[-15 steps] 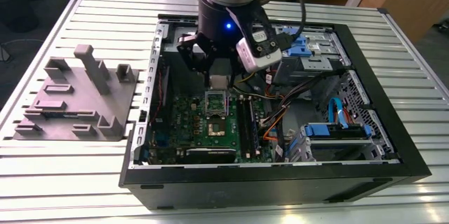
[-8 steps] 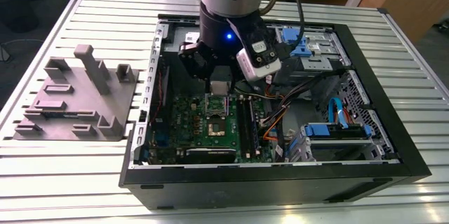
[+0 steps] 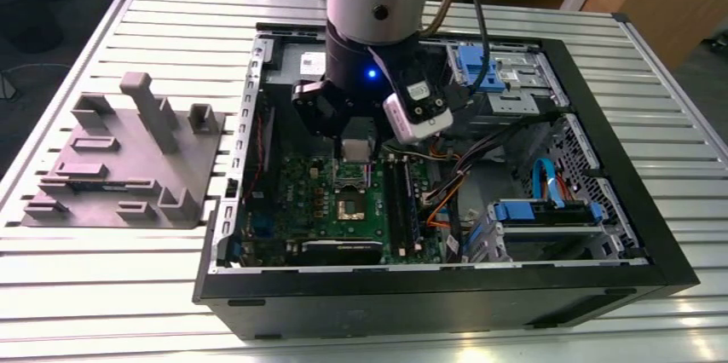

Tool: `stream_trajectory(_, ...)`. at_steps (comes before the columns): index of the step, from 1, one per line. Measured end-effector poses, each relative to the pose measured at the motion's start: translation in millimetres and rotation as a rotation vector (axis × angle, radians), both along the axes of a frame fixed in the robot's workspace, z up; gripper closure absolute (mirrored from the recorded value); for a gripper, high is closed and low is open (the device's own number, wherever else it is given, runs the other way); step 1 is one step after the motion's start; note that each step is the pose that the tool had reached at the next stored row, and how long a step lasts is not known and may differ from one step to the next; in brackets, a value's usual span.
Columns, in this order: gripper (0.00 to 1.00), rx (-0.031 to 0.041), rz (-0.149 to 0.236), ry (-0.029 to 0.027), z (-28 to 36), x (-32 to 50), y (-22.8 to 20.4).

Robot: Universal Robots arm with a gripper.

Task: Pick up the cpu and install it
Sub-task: 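Place the cpu into insertion slot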

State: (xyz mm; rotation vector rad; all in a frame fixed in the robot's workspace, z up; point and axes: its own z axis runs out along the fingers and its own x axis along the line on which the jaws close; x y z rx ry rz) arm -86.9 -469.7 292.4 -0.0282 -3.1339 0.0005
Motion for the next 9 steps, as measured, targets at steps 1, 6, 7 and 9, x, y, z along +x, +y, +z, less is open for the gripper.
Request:
stream_trajectory(1, 0.53, 0.0, 0.0, 0.0, -1.9, 0.2, 0.0)
stream_trajectory(6, 0.53, 0.0001, 0.0, -0.0001, -10.9, 0.8, 0.0)
stream_trajectory(7, 0.53, 0.0001, 0.0, -0.0001, -12.9, 0.9, 0.0)
stream_trajectory(9, 0.53, 0.0001, 0.0, -0.0001, -16.5, 1.0, 0.0)
